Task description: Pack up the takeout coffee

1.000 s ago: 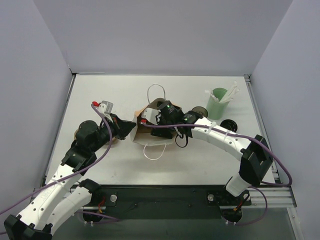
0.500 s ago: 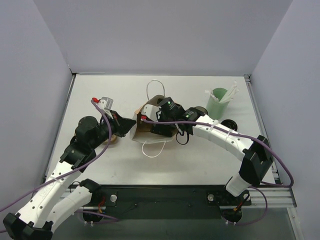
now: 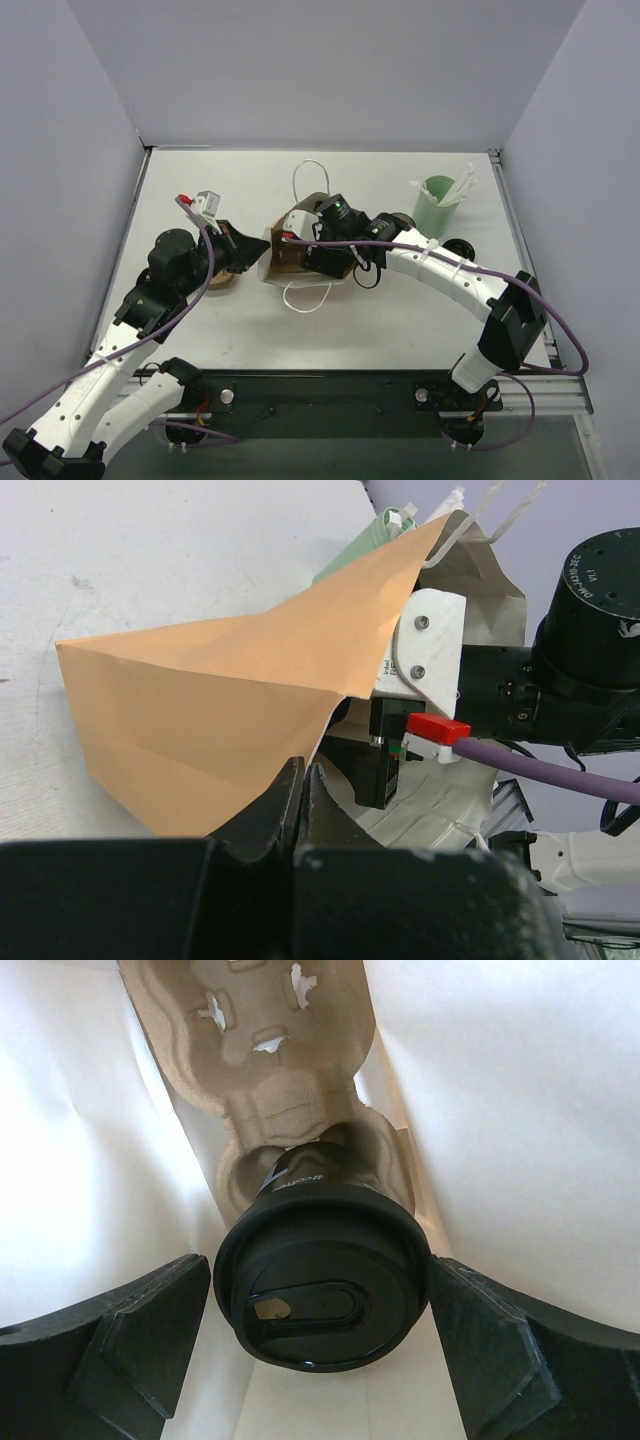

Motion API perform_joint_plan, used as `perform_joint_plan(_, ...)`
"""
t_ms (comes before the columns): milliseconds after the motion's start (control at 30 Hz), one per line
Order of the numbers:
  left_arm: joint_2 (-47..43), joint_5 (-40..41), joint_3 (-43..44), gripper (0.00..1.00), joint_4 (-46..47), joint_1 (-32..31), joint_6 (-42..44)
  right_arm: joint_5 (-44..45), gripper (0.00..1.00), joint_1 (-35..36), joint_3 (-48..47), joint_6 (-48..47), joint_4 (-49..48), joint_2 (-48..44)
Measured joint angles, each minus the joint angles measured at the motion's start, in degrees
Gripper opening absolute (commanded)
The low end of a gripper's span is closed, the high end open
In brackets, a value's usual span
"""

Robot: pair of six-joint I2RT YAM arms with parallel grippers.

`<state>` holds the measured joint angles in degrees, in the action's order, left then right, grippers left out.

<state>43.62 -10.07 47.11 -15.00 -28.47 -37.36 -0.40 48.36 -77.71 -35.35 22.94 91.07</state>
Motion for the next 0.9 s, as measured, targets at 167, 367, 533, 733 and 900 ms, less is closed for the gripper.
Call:
perform_joint_plan(167,0.0,0.3,0.0,0.0,-0.5,0.0,-1.5,-0.2,1.0,0.1,0.0,0.6,0.7,0.0)
perform_joint_plan(367,0.0,0.5,0.0,0.0,-0.8,0.0,-2.1,-0.2,1.0,0.1,0.0,0.9,0.9,0.0)
perform_joint_plan(533,0.0,0.5,0.0,0.0,-1.2,0.0,-2.1,-0.4,0.99,0.1,0.0,1.0,0.9,0.3)
perform_joint_plan(733,0.2,0.7,0.0,0.0,-1.6,0.0,-2.0,-0.5,0.81,0.1,-0.2,1.2,1.4,0.6)
perform_joint_plan(900,0.2,0.6,0.0,0.0,-2.0,0.0,-1.5,-0.5,0.8,0.0,-0.8,2.3,2.0,0.7)
